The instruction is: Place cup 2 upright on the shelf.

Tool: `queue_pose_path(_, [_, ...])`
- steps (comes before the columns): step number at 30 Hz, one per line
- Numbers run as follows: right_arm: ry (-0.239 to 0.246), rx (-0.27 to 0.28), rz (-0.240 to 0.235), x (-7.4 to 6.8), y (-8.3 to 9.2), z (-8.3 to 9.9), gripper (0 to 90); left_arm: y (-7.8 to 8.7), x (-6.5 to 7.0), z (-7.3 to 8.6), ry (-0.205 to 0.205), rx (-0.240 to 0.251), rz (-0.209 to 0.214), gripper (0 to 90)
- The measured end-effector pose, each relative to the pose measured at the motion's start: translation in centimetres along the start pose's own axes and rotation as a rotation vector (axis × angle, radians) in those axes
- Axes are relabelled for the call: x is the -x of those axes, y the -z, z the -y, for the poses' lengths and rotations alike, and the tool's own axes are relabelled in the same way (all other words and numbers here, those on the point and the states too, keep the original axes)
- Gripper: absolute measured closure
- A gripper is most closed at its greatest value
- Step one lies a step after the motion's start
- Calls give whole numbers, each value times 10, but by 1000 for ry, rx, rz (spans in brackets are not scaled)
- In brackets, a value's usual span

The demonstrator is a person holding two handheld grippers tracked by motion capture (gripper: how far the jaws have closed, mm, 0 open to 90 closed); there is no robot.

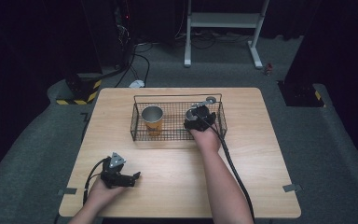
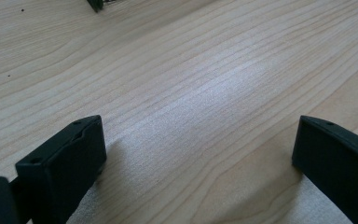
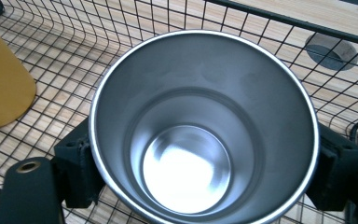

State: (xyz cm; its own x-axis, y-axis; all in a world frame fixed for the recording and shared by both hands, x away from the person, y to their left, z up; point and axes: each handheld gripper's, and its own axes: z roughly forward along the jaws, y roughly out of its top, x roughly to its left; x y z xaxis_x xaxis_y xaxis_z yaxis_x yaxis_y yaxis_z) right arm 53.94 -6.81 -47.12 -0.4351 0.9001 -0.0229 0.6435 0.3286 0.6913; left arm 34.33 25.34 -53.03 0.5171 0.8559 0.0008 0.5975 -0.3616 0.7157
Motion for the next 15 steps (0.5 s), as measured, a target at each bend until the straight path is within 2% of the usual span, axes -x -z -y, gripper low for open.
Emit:
queue_pose_path(6, [16, -5, 6, 1, 2, 0, 135, 0, 0, 0, -1, 0, 0, 30])
queue_pose_path(15, [9, 0, 3, 1, 5, 1, 90, 0, 0, 0, -1, -2, 0, 30])
